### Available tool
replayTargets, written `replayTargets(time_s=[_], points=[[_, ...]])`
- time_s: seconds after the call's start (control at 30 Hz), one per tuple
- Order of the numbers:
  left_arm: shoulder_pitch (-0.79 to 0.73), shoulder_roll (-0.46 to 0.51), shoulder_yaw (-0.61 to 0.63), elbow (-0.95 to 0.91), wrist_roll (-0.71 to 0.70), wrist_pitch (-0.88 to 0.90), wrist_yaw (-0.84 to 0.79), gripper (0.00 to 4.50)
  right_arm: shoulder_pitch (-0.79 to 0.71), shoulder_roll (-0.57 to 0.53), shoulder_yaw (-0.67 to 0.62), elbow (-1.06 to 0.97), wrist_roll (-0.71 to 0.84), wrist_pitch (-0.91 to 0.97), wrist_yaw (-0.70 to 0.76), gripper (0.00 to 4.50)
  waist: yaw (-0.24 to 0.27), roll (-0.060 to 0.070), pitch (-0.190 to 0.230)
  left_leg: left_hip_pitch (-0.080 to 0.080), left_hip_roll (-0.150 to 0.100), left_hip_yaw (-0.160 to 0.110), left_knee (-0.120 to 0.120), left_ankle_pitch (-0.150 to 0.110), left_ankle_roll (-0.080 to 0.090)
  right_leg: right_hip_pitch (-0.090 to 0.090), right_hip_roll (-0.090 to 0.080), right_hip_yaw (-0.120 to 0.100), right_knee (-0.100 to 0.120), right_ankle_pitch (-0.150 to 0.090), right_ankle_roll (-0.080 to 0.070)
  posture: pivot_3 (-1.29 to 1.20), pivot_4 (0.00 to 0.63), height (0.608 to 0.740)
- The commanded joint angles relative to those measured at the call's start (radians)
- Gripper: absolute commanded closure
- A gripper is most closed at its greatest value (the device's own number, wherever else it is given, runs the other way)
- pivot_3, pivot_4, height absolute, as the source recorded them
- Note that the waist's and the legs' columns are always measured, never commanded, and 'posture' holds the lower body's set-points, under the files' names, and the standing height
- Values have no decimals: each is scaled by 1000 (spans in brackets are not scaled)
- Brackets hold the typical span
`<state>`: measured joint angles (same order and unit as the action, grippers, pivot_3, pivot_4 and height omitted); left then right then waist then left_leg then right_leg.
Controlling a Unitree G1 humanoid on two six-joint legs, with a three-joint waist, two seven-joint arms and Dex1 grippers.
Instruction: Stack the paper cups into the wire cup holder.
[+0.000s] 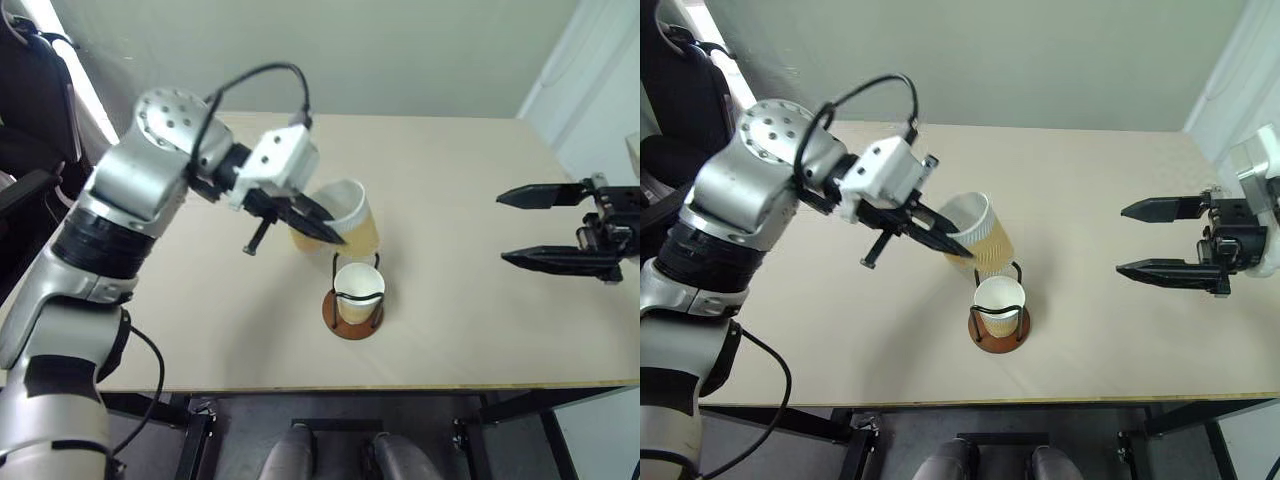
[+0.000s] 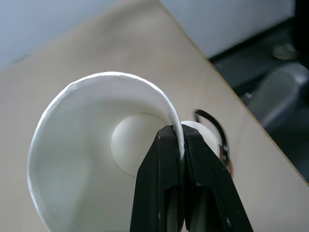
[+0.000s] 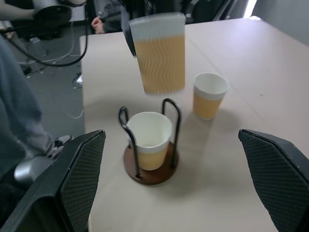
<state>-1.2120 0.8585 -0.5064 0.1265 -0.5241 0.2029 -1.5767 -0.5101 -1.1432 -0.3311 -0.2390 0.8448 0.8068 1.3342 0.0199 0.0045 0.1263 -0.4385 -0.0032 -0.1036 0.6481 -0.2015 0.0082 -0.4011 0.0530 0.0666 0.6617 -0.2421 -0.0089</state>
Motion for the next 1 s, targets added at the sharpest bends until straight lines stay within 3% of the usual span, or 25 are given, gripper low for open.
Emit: replayTargets(time_s=[0.03,0.23,0.43,0.6,0.97,1.0], points=[[-71,11,-55,3,-47,-77,-38,4448,13,-27,-73,-46,33,16,-27,0,0,0,0,0,0,0,0,0,0,0,0,0,0,0,0,0,150,740],[-103,14,-135,20,-51,-141,-38,4448,37,-37,-105,-69,54,33,-48,0,1,0,0,-1,-1,1,1,-1,2,0,-1,1,0,-1,2,0,150,740],[-113,-26,-186,82,70,-245,-38,4448,48,-28,-126,-82,71,38,-82,0,2,0,0,-1,-2,1,1,-1,2,1,-1,1,0,-1,3,0,150,740],[-108,-39,-193,99,91,-279,-38,4448,62,-24,-123,-93,74,32,-98,0,2,0,0,-1,-2,1,2,-1,2,0,-1,1,0,-1,4,0,150,740],[-91,-8,-225,38,45,-249,-38,4448,81,-19,-118,-106,76,18,-105,0,2,0,0,-2,-2,1,3,-2,3,0,-1,2,0,-2,5,0,150,740],[-92,-8,-227,34,42,-245,-38,4273,82,-17,-116,-106,74,16,-105,0,2,0,0,-2,-2,1,3,-2,3,0,-1,2,0,-2,5,0,150,740]])
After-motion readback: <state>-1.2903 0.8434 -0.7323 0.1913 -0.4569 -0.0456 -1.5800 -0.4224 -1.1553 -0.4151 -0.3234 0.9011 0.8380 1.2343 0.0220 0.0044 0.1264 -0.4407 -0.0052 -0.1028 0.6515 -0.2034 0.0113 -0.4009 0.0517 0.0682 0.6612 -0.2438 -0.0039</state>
